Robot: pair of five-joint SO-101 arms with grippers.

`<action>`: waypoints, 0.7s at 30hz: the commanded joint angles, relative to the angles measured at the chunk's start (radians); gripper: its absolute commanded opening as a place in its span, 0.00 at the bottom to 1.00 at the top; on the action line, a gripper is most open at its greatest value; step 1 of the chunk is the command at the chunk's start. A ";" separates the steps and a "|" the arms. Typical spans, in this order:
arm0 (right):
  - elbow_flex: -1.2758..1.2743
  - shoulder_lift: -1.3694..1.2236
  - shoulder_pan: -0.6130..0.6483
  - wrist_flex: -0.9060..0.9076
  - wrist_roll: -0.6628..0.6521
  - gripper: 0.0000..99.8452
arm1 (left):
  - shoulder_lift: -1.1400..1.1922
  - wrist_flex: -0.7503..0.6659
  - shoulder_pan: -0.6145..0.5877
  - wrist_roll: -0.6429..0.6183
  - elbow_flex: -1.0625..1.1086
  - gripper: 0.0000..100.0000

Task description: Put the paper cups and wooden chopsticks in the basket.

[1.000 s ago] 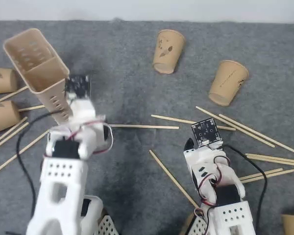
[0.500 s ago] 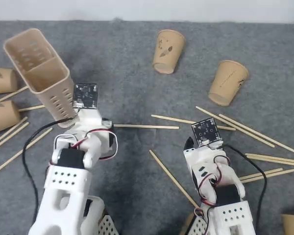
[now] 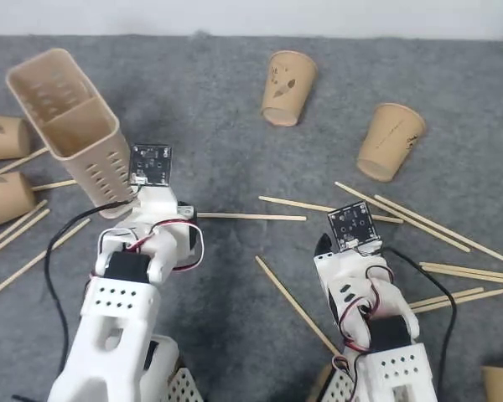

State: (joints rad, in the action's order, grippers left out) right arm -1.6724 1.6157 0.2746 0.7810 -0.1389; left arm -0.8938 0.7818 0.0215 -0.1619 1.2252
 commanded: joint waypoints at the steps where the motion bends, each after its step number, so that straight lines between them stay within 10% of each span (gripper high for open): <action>1: -0.018 0.007 -0.013 -0.028 0.002 0.22 | 0.006 -0.064 -0.012 0.009 0.007 0.01; 21: -0.018 -0.022 -0.081 -0.091 0.002 0.22 | 0.006 -0.081 0.021 -0.040 -0.010 0.01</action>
State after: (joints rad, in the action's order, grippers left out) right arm -1.6724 1.6157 0.2639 0.7396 -0.1389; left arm -0.8938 0.7296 0.0153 -0.1849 1.2497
